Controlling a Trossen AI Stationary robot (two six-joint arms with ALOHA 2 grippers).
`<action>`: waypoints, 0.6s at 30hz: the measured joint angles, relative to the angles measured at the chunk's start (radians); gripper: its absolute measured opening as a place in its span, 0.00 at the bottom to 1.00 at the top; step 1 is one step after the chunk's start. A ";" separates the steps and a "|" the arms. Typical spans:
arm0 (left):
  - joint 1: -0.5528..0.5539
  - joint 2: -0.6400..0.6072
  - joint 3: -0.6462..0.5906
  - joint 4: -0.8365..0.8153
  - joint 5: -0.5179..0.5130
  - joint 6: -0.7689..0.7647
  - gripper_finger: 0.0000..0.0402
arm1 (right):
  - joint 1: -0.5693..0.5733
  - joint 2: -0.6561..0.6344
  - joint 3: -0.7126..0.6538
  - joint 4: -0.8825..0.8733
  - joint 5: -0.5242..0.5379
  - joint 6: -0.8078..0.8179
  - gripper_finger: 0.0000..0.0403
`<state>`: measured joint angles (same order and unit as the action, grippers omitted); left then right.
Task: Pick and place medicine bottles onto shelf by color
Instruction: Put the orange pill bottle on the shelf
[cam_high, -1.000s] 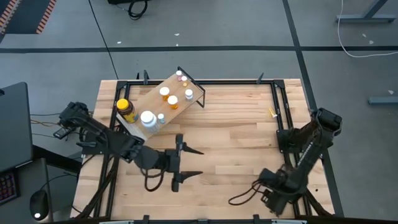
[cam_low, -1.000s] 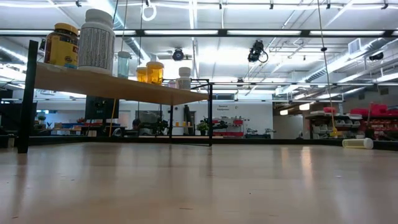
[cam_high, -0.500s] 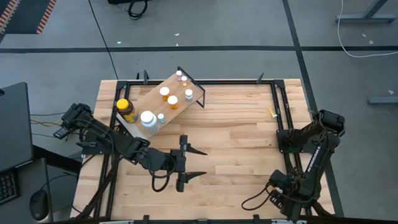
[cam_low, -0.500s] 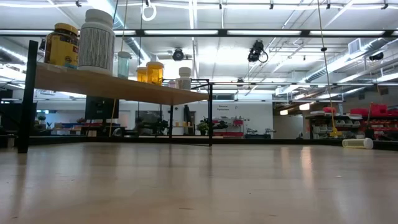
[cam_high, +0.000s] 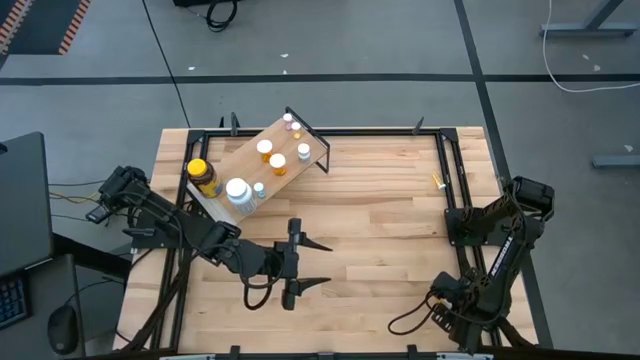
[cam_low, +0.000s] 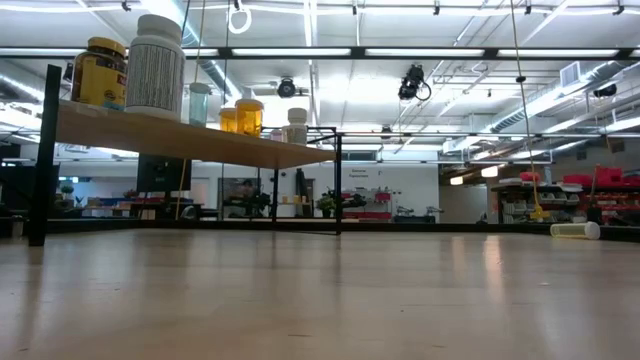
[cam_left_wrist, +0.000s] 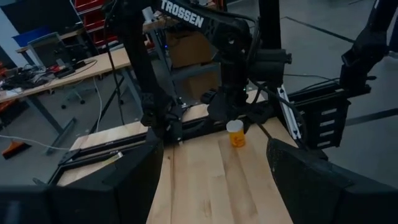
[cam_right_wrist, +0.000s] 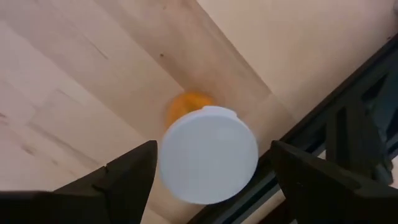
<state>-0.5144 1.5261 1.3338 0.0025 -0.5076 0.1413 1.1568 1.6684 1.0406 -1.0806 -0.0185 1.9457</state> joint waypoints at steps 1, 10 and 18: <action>0.000 0.000 0.000 0.000 -0.002 0.000 0.73 | 0.000 0.000 -0.001 -0.001 0.001 0.000 0.79; 0.000 0.000 0.000 -0.003 -0.008 0.000 0.73 | 0.000 0.000 -0.001 0.007 0.033 0.000 0.66; 0.000 0.000 0.000 -0.012 -0.012 0.000 0.73 | 0.000 0.000 -0.001 0.015 0.029 0.000 0.58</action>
<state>-0.5141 1.5261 1.3338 -0.0094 -0.5200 0.1410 1.1564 1.6684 1.0393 -1.0657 0.0101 1.9453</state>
